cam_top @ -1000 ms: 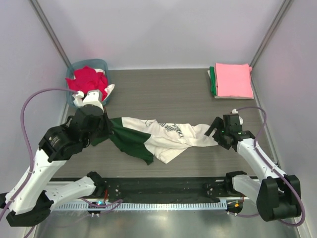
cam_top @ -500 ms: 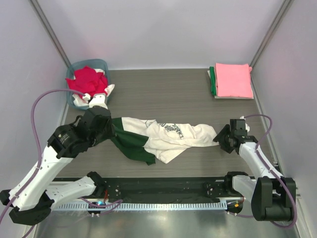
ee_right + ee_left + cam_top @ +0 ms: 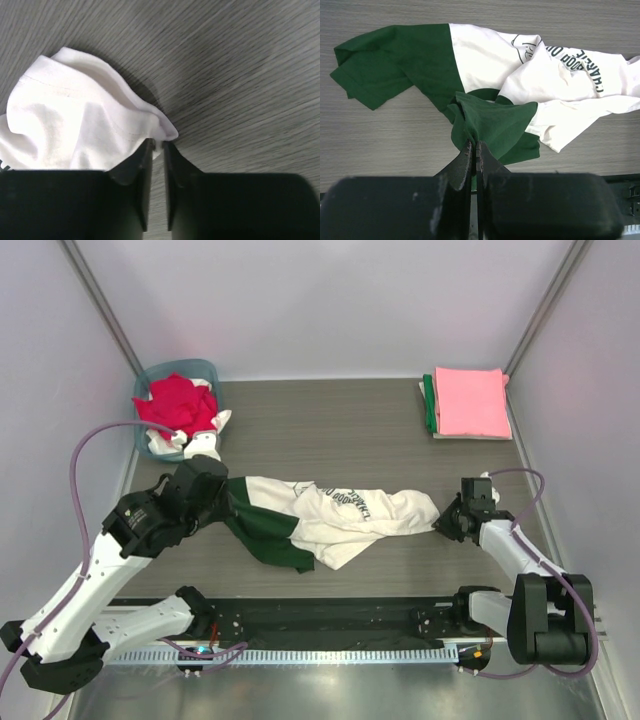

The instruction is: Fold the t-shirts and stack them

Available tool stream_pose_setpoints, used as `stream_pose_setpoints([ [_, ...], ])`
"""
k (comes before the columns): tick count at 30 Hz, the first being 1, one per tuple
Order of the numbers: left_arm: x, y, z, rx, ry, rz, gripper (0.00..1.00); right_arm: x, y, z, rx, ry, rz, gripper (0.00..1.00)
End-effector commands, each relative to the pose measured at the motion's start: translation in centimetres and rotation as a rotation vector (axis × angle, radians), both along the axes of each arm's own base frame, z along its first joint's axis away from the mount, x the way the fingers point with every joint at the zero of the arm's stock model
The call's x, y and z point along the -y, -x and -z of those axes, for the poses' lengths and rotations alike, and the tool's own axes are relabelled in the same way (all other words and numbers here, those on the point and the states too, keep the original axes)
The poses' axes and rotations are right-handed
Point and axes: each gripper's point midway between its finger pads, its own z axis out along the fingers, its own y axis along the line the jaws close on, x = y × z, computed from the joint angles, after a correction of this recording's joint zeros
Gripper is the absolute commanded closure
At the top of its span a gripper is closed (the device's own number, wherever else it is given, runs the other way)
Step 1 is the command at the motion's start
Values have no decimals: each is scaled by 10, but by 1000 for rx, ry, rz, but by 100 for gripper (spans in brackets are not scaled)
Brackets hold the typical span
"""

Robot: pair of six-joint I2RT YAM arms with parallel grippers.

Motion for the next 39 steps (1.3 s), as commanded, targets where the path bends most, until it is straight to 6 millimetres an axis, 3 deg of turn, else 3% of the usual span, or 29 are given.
stream_pose_setpoints([
  [1, -2, -6, -11, 50, 27, -33, 100, -4, -1, 3, 8, -25, -15, 84],
  [3, -4, -7, -17, 63, 22, -42, 100, -7, -5, -1, 35, -34, -30, 99],
  [5, -8, -8, -24, 77, 12, -55, 100, -11, -10, -13, 71, -54, -45, 99],
  [7, -13, -12, -42, 115, 1, -62, 100, -12, -24, -39, 132, -53, -52, 99],
  [8, -15, -11, -48, 124, -6, -62, 100, -12, -21, -46, 119, -53, -53, 99],
  [9, -18, -14, -67, 167, -4, -62, 100, -11, -36, -80, 199, -48, -57, 99],
  [11, -21, -15, -85, 208, -2, -60, 100, -11, -39, -111, 235, -44, -58, 99],
  [12, -22, -16, -97, 234, 1, -57, 100, -10, -51, -153, 327, -36, -57, 99],
  [14, -25, -19, -128, 311, 18, -52, 100, -8, -52, -191, 378, -25, -51, 99],
  [15, -25, -20, -139, 334, 24, -51, 100, -7, -58, -236, 473, -14, -51, 99],
  [17, -29, -20, -173, 415, 50, -48, 100, -5, -54, -273, 525, 1, -49, 99],
  [18, -31, -20, -184, 441, 61, -47, 100, -3, -54, -317, 615, 15, -42, 99],
  [19, -36, -15, -208, 500, 82, -40, 100, -2, -52, -334, 641, 22, -43, 99],
  [20, -36, -16, -221, 534, 101, -41, 100, -2, -47, -348, 654, 26, -46, 99],
  [21, -37, -14, -233, 566, 113, -31, 100, -2, -41, -388, 743, 36, -45, 99],
  [23, -38, -5, -268, 664, 167, 15, 100, -1, -30, -417, 798, 48, -46, 99],
  [24, -37, -2, -278, 695, 185, 39, 100, -1, -19, -448, 878, 67, -53, 99],
  [27, -27, 20, -315, 813, 262, 186, 100, 0, 14, -496, 1025, 137, -84, 99],
  [32, -17, 57, -359, 977, 334, 380, 100, 3, 65, -537, 1196, 231, -102, 99],
  [39, -33, 114, -419, 1223, 428, 517, 100, 4, 162, -601, 1490, 297, -78, 99],
])
